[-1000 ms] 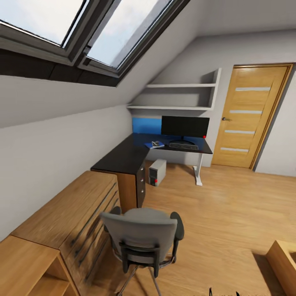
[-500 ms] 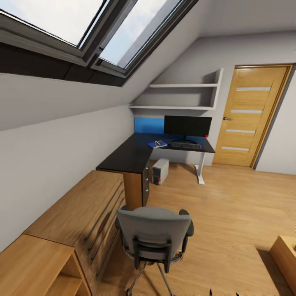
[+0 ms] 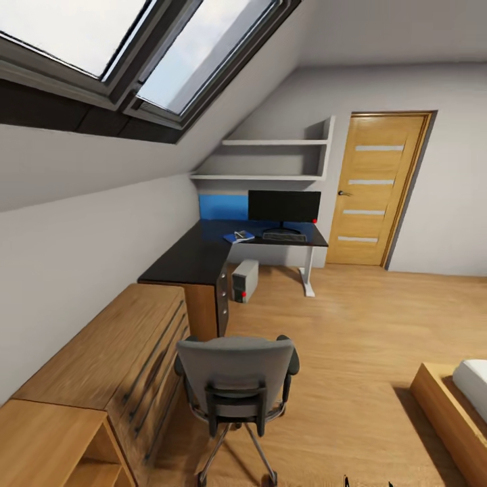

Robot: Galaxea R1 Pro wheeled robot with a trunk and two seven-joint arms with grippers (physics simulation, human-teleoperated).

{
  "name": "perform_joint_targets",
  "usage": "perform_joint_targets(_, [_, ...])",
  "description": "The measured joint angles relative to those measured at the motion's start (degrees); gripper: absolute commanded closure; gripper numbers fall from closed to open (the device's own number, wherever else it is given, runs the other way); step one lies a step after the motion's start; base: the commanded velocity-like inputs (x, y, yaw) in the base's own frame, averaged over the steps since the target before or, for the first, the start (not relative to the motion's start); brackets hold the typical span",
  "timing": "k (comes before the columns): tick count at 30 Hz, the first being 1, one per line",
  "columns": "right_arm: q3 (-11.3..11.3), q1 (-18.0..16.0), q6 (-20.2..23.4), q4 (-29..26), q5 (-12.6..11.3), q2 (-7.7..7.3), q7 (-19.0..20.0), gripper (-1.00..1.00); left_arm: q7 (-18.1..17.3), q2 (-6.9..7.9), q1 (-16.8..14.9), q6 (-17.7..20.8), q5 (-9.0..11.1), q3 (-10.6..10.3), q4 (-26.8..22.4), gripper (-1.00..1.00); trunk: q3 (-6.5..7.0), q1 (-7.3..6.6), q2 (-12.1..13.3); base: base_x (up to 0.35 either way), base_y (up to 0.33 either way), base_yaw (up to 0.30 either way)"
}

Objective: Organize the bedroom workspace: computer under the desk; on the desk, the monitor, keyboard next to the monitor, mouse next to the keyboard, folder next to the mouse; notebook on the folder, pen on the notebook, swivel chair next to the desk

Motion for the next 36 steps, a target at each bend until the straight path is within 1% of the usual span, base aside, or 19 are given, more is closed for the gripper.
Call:
perform_joint_targets(17, [0.0,0.0,0.1,0.0,-0.1,0.05,-0.1,-1.0,-0.1,0.0,0.0,0.0,0.0,0.0,0.0,-1.0,-1.05,-0.01,0.1,-0.161,0.053,-0.131])
perform_joint_targets(24, [0.0,0.0,0.1,0.0,-0.1,0.05,-0.1,-1.0,0.0,0.0,0.0,0.0,0.0,0.1,0.0,-1.0,-1.42,-0.03,0.1,-0.125,0.067,-0.029])
perform_joint_targets(36, [0.0,0.0,0.1,0.0,-0.1,0.03,-0.1,-1.0,-0.1,0.0,0.0,0.0,0.0,0.1,0.0,-1.0,-1.5,-0.03,0.1,-0.063,0.074,-0.003])
